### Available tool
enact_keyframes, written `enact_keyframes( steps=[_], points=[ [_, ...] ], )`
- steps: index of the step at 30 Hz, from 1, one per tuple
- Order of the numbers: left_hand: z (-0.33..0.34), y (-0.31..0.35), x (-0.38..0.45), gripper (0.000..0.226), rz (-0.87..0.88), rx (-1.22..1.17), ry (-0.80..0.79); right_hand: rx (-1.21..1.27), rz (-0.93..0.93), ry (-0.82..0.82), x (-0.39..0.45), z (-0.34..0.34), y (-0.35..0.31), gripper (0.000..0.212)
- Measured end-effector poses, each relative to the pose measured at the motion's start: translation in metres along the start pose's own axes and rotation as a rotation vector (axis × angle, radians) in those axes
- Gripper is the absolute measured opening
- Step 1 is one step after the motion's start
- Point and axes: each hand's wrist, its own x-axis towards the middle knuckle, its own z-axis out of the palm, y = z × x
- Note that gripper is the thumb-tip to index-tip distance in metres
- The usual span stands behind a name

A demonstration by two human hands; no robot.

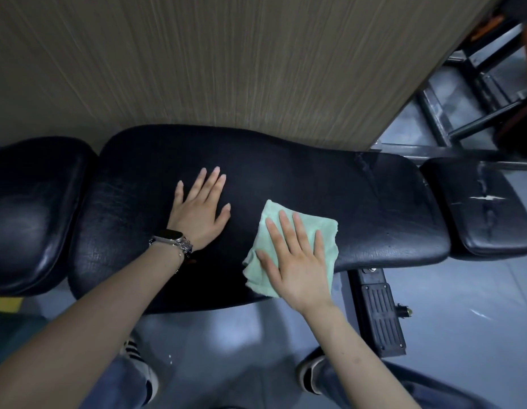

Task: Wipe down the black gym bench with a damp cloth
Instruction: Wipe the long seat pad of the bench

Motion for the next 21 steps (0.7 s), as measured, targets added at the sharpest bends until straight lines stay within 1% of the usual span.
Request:
enact_keyframes(
  steps=[3,6,10,16,21],
  points=[
    [-0.002,0.006,0.001,0.061,-0.016,-0.034,-0.003,0.012,-0.008,0.007,-0.018,0.0,0.003,0.06],
    [-0.001,0.016,0.005,0.06,0.013,-0.068,-0.006,0.023,-0.028,0.016,-0.028,-0.001,0.009,0.058],
    [0.004,0.029,0.008,0.061,0.021,-0.082,0.019,0.02,-0.04,0.03,-0.025,-0.001,0.015,0.058],
    [0.009,0.032,0.014,0.064,0.017,-0.035,0.02,-0.014,-0.014,0.028,0.01,0.0,0.022,0.06],
    [0.015,0.031,0.016,0.071,0.026,-0.002,0.075,0.015,-0.001,-0.05,0.058,-0.006,0.033,0.067]
  ],
)
